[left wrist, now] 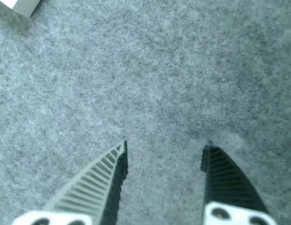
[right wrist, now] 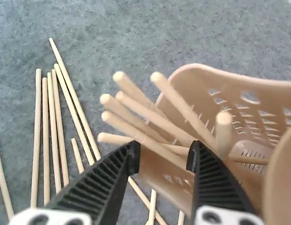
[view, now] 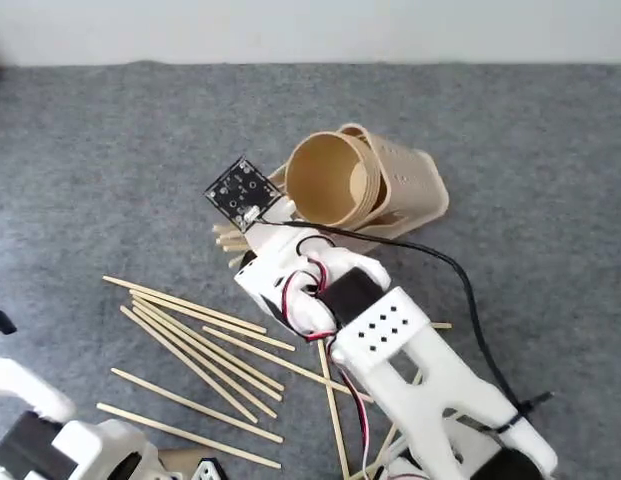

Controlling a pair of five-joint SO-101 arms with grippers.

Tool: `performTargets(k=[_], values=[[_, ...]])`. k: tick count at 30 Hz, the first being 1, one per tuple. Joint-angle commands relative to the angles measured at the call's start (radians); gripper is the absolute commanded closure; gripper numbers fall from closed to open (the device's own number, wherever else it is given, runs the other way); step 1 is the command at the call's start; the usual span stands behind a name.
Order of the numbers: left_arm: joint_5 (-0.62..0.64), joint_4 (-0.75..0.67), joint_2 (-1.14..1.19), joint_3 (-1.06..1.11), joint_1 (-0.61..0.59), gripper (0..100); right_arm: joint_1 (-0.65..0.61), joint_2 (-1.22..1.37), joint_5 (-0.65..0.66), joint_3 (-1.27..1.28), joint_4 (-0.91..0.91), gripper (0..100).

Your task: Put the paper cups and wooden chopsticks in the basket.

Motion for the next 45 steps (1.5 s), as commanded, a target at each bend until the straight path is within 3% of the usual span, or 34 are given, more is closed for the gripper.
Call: performTargets(k=[1,12,16,20,27,39,45], values=[[-0.008,-0.015,-0.038,-0.008,-0.003,75,0.053,0.019,0.006,0.018,0.004,80.1],[-0.008,-0.011,-0.04,-0.008,-0.003,75,0.349,-0.036,0.015,0.018,-0.048,79.8],[-0.008,-0.011,-0.04,-0.008,-0.003,75,0.401,-0.053,0.015,-0.002,-0.067,78.5],[-0.008,-0.009,-0.041,-0.008,-0.003,75,0.398,-0.107,0.008,-0.083,-0.005,73.4],[-0.008,-0.009,-0.041,-0.008,-0.002,75,0.39,-0.226,0.011,-0.201,0.022,73.5],[-0.008,-0.011,-0.04,-0.008,-0.002,75,0.225,-0.432,0.006,-0.264,0.237,73.5],[-0.005,-0.009,-0.04,-0.004,0.002,75,0.147,-0.409,0.006,-0.201,0.364,73.6]])
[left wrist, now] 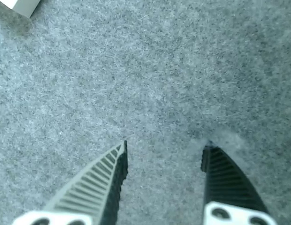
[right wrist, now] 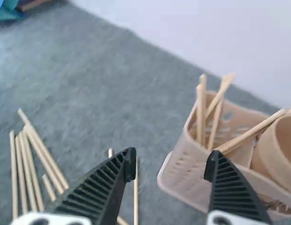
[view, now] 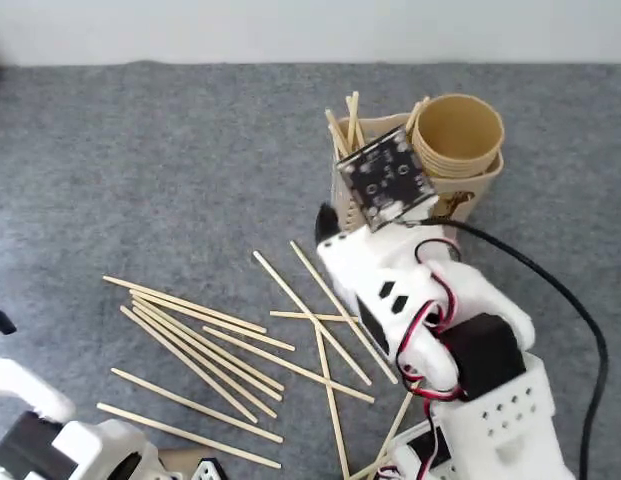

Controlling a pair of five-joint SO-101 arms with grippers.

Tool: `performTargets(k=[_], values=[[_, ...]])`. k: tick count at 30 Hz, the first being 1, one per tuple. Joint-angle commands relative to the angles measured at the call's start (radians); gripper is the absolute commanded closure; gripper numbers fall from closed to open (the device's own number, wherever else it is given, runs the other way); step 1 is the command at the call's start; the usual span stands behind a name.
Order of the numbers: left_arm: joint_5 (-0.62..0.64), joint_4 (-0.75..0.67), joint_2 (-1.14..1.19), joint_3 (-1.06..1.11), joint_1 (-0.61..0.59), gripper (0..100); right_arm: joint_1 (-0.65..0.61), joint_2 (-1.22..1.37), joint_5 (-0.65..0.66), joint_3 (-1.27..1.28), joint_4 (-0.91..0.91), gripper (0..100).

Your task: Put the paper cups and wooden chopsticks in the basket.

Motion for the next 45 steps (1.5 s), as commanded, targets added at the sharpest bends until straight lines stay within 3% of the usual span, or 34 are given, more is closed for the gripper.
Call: performTargets(k=[1,7,14,25,31,45], values=[[-0.005,-0.009,-0.04,-0.004,0.002,75,-0.068,0.028,0.005,0.04,0.025,73.6],[-0.003,-0.009,-0.04,-0.002,0.002,75,-0.107,0.289,0.005,0.124,-0.079,73.6],[-0.003,-0.009,-0.038,-0.002,0.002,75,-0.108,0.671,0.005,0.018,-0.15,73.6],[-0.005,-0.009,-0.038,-0.002,-0.003,75,-0.18,1.069,0.014,-0.334,0.073,72.6],[-0.006,-0.009,-0.038,-0.001,-0.003,75,-0.179,1.231,0.003,-0.493,0.213,57.8],[-0.008,-0.017,-0.038,0.019,-0.002,75,-0.165,1.471,0.006,-0.658,0.157,57.8]])
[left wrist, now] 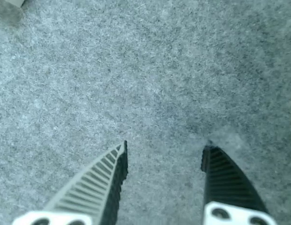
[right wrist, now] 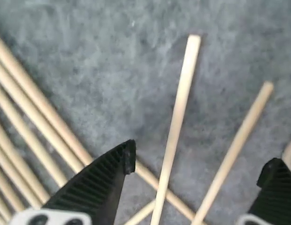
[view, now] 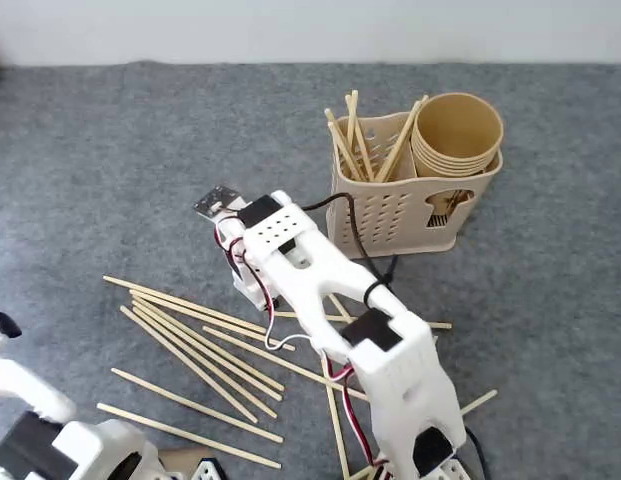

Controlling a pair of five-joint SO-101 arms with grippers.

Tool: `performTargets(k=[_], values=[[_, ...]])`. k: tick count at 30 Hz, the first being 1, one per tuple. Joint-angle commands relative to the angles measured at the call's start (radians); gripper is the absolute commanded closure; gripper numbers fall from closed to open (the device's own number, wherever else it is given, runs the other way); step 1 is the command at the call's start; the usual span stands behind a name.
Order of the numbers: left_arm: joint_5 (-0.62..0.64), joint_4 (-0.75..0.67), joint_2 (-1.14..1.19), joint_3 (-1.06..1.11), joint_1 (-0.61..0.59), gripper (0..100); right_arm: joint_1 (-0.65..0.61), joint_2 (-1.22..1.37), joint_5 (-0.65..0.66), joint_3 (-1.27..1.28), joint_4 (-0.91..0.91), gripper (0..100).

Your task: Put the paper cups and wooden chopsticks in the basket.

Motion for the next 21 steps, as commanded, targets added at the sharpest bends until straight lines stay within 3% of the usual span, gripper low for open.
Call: performTargets(k=[1,4,13,21], values=[[-0.008,-0.015,-0.038,-0.007,-0.002,75,0.018,0.021,0.006,-0.069,-0.018,58.1],[-0.008,-0.028,-0.038,-0.004,-0.003,75,0.051,0.054,0.006,-0.092,-0.015,64.5],[-0.008,-0.032,-0.038,-0.002,0.0,75,0.097,0.073,0.038,-0.12,0.025,96.1],[-0.008,-0.032,-0.038,-0.002,-0.002,75,0.096,0.073,0.063,-0.19,0.104,98.8]])
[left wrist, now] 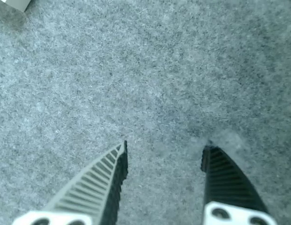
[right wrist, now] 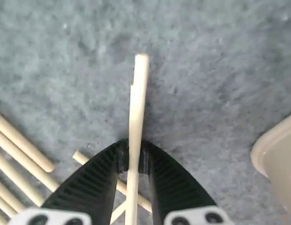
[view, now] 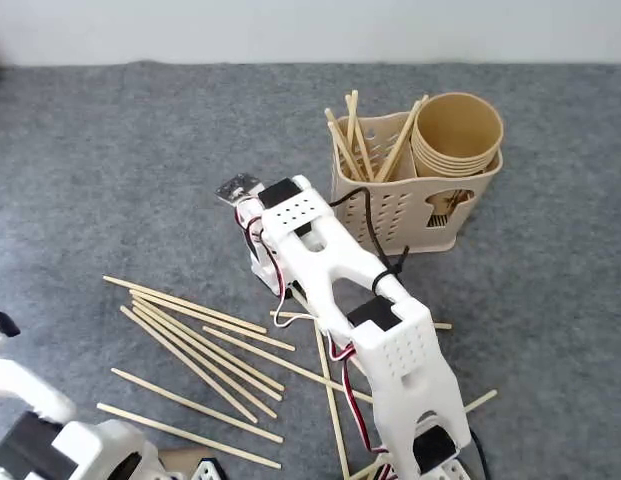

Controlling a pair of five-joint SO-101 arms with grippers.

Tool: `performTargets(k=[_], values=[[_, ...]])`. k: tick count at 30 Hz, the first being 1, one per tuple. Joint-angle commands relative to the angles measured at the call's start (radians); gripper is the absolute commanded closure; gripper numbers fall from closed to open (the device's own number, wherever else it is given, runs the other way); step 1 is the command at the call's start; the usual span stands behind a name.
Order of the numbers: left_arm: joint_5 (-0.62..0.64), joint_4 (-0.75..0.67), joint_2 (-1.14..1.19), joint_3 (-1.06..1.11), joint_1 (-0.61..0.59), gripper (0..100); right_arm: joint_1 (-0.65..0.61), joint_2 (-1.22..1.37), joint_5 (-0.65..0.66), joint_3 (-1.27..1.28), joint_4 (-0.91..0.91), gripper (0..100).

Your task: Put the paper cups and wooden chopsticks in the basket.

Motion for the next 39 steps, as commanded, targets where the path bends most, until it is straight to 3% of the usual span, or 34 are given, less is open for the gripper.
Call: performTargets(k=[1,9,14,23,32,39], values=[[-0.008,-0.012,-0.038,-0.007,-0.002,75,0.002,-0.016,0.012,-0.071,0.044,98.8],[-0.008,-0.014,-0.038,-0.007,-0.002,75,-0.025,-0.116,0.012,-0.163,0.203,98.8],[-0.008,-0.014,-0.038,-0.007,-0.003,75,-0.081,-0.344,0.012,-0.18,0.314,98.8],[-0.008,-0.014,-0.038,-0.007,-0.003,75,-0.068,-0.739,0.014,-0.166,0.317,98.9],[-0.008,-0.011,-0.038,-0.007,0.0,75,-0.03,-1.018,0.046,-0.169,0.182,98.9],[-0.006,-0.015,-0.038,-0.007,0.002,75,0.116,-1.182,0.038,-0.163,-0.041,98.9]])
